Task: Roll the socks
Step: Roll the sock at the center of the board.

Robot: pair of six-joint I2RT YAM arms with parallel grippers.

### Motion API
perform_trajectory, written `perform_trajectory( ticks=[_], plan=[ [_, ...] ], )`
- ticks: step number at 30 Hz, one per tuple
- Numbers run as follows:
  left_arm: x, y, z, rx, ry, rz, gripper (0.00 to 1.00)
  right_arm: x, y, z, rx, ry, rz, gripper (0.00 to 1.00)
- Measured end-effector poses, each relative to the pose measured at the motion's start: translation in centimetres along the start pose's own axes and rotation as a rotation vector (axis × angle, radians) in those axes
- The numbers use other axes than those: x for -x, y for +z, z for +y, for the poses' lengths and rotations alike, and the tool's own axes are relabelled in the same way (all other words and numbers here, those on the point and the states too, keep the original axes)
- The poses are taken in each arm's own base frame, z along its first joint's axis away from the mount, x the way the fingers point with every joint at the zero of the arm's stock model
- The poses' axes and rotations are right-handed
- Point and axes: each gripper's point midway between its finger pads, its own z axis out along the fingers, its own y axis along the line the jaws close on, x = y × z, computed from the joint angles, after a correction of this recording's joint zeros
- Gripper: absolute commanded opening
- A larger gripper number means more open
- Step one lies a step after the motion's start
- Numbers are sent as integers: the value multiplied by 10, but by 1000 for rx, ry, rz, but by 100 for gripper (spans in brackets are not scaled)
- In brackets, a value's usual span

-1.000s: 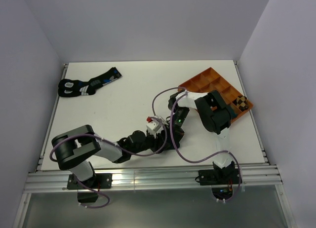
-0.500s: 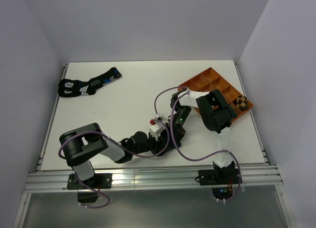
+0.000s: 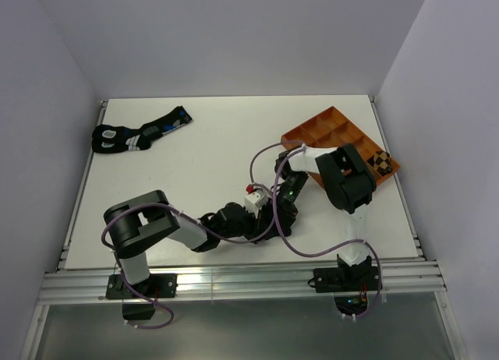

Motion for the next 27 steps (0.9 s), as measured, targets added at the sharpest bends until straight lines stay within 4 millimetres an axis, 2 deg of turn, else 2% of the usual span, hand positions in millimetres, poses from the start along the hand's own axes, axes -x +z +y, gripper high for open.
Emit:
perform_trajectory(
  ticks=[4,10,13,18,22,27],
  plan=[
    [2,10,-3,7,-50,35,0,-5,-5,4,-83,9,-7,46],
    [8,14,-8,6,-117,63,0,-7,-20,-8,-277,66,-67,51],
    [8,10,-1,12,-191,77,0,-2,-34,-19,-378,58,-120,52],
    [1,1,7,19,-336,129,0,12,-73,-34,-533,-15,-248,53],
    [-4,-8,7,-11,-428,163,0,10,-87,-31,-607,-69,-293,53],
    [-11,-20,4,-60,-535,236,0,-3,-81,-15,-656,-181,-295,56]
  ],
)
